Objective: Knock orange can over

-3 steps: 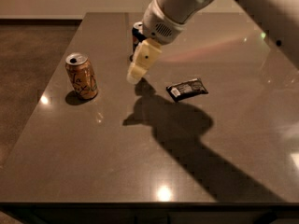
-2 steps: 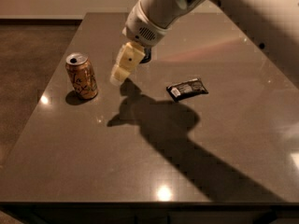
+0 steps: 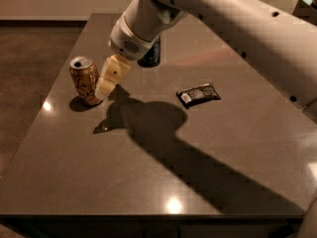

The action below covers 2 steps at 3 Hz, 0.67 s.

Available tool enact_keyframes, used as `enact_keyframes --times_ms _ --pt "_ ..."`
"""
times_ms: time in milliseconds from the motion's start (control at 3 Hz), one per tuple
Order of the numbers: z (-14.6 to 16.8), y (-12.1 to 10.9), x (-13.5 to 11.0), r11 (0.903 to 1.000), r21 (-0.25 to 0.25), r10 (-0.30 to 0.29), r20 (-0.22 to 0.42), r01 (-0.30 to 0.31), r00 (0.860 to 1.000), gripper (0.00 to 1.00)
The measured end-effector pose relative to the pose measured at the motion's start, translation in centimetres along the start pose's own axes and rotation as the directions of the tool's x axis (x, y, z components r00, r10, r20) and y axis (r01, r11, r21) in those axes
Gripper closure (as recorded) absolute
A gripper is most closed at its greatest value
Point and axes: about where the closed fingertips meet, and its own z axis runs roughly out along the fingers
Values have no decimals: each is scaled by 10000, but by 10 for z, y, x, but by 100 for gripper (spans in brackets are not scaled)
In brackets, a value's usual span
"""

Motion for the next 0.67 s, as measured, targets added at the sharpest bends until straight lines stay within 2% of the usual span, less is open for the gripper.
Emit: enact_keyframes --times_ms 667 --pt "37 10 -22 9985 -458 -296 92 300 9995 0"
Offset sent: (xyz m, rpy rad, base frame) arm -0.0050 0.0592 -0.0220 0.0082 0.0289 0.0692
